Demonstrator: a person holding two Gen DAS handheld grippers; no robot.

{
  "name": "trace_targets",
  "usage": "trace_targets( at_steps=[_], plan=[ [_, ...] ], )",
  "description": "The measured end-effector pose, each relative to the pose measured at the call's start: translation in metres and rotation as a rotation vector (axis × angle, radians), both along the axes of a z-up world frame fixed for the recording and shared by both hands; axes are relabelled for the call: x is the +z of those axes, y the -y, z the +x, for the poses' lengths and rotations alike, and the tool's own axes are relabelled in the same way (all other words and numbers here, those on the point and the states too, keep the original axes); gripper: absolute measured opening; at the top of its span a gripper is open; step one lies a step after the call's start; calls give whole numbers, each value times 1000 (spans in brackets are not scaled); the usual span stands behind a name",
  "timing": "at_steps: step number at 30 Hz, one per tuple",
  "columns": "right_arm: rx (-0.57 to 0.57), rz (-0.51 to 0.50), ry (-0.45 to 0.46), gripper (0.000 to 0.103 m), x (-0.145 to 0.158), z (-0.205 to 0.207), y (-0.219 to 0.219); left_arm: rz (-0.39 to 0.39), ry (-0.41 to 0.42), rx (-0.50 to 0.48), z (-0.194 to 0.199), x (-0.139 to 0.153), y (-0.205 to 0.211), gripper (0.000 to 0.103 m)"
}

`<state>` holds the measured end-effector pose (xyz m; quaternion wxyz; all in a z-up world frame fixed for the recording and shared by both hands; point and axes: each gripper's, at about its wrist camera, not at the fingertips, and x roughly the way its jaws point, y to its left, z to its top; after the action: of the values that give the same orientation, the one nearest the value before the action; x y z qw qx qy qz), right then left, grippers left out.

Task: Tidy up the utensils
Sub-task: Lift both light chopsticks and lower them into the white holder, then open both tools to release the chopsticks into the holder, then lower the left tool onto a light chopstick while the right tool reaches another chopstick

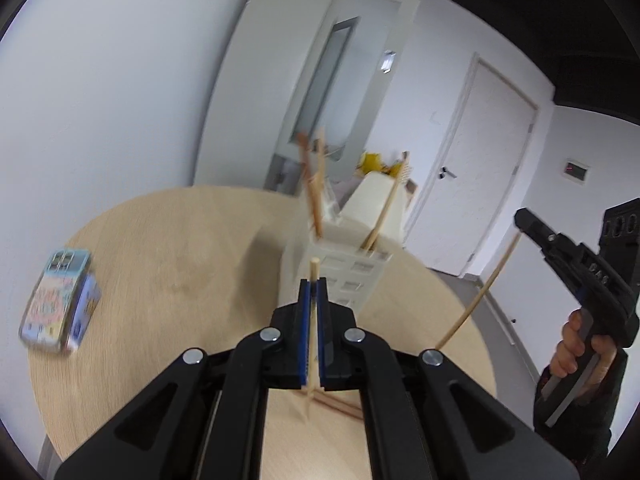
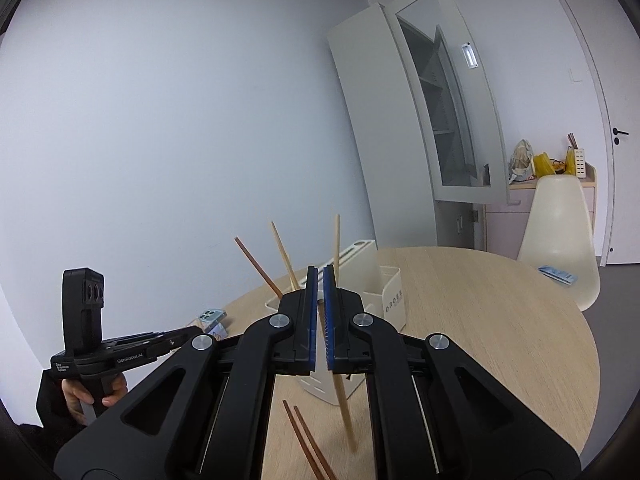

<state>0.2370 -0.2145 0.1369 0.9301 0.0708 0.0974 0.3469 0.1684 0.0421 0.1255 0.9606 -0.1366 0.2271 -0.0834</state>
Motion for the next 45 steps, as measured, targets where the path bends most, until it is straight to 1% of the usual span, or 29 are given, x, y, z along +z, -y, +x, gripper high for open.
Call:
trace_targets(
  at_steps=[4, 6, 9, 12, 16, 19, 20, 21, 22, 23, 24, 26, 28, 30, 31, 33, 35, 37, 40, 43, 45],
  plan=[
    [5, -3, 47, 0, 24, -4, -6, 31, 72, -2, 5, 34, 3, 0],
    [-3, -19, 79, 0, 35, -7, -11, 40, 81, -9, 7, 43, 5, 0],
    [-7, -53, 87, 0, 37, -8, -17, 60, 97, -20, 6, 47, 10, 0],
    [-18, -72, 56, 0, 28, -3, -15, 67, 87, -36, 7, 40, 10, 0],
    [-18, -81, -14, 3, 13, 10, -10, 44, 28, -31, 9, 18, -6, 0],
    [-16, -100, -68, 3, -3, 19, -10, 56, -34, -25, 9, -4, -24, 0],
    [-12, -108, -89, 3, -8, 22, -11, 70, -71, -33, 11, -13, -31, 3],
    [-13, -121, -118, 5, -16, 27, -11, 80, -95, -35, 12, -19, -36, 9],
    [-12, -135, -139, 19, -23, 32, -13, 84, -123, -21, 14, -28, -45, 13],
    [-11, -155, -177, 28, -34, 39, -14, 80, -146, -19, 16, -36, -53, 20],
    [-21, -163, -200, 37, -41, 43, -16, 79, -175, -33, 17, -44, -60, 21],
    [-17, -188, -249, 37, -56, 52, -20, 94, -207, -37, 22, -55, -68, 22],
    [-16, -221, -302, 37, -72, 64, -26, 128, -224, -49, 29, -65, -75, 28],
    [-26, -264, -336, 37, -88, 69, -33, 180, -245, -55, 43, -70, -74, 36],
    [-17, -274, -354, 37, -94, 72, -36, 221, -254, -58, 51, -73, -73, 37],
    [4, -302, -388, 37, -107, 75, -47, 299, -262, -69, 67, -77, -70, 45],
    [-9, -347, -401, 37, -117, 76, -56, 356, -267, -81, 79, -80, -65, 47],
    [19, -375, -423, 37, -125, 78, -65, 395, -275, -118, 91, -85, -58, 50],
    [27, -432, -442, 37, -137, 80, -75, 476, -321, -142, 115, -94, -53, 52],
    [44, -474, -460, 37, -147, 79, -83, 547, -343, -205, 131, -98, -50, 52],
    [51, -487, -471, 37, -152, 78, -86, 623, -361, -263, 141, -101, -44, 51]
  ],
)
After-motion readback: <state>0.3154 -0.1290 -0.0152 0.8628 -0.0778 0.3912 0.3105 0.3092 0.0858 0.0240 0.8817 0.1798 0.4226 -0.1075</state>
